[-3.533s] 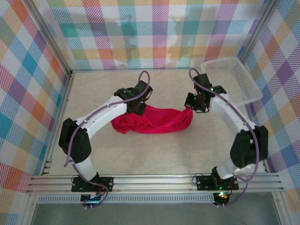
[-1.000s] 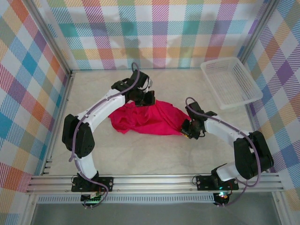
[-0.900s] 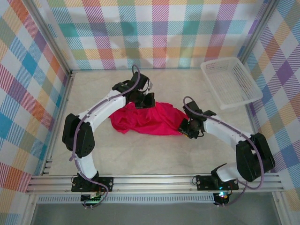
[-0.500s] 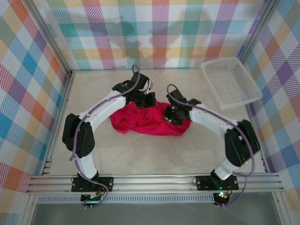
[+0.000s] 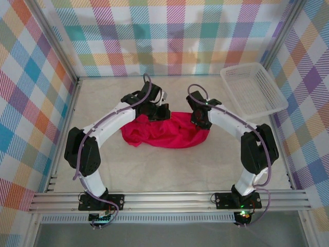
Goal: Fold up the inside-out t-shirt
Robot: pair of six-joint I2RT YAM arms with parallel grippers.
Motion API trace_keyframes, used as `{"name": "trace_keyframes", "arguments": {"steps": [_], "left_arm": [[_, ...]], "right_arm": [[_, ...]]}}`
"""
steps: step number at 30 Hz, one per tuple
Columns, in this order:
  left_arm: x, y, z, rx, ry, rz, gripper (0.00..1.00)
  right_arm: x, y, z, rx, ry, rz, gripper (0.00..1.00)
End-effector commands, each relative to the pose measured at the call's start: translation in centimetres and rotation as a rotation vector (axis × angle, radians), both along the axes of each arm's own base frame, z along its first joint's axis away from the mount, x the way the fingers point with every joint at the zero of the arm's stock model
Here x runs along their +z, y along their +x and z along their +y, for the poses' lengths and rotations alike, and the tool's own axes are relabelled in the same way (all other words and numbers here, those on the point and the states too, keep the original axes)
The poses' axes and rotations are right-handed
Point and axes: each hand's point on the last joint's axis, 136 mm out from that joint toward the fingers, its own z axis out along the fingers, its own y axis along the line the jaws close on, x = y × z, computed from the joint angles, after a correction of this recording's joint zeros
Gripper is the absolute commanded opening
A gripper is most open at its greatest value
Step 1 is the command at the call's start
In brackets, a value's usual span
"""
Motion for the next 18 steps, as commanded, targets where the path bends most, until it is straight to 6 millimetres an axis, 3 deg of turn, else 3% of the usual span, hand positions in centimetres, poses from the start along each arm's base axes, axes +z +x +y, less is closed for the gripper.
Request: {"name": "trace_keyframes", "arguments": {"steps": [1, 7, 11, 14, 18], "left_arm": [[0.8, -0.1, -0.3, -0.001, -0.039, -0.009, 0.0], [-0.5, 0.2, -0.5, -0.008, -0.019, 0.012, 0.0], [-1.4, 0.5, -0.9, -0.017, -0.019, 0.033, 0.0], [-1.7, 0.7, -1.0, -0.015, -0.016, 0.04, 0.0], [-1.5, 0.9, -0.8, -0.013, -0.016, 0.041, 0.0]], "right_arm": [[0.4, -1.7, 1.6, 0.05, 0.081, 0.016, 0.22], [0.9, -4.6, 4.5, 0.144, 0.213, 0.002, 0.33], [0.2, -6.0, 6.5, 0.19, 0.271, 0.009, 0.34], [-1.1, -5.8, 6.9, 0.187, 0.267, 0.037, 0.36], [-1.9, -3.8, 7.7, 0.203, 0.226, 0.032, 0.43]]}}
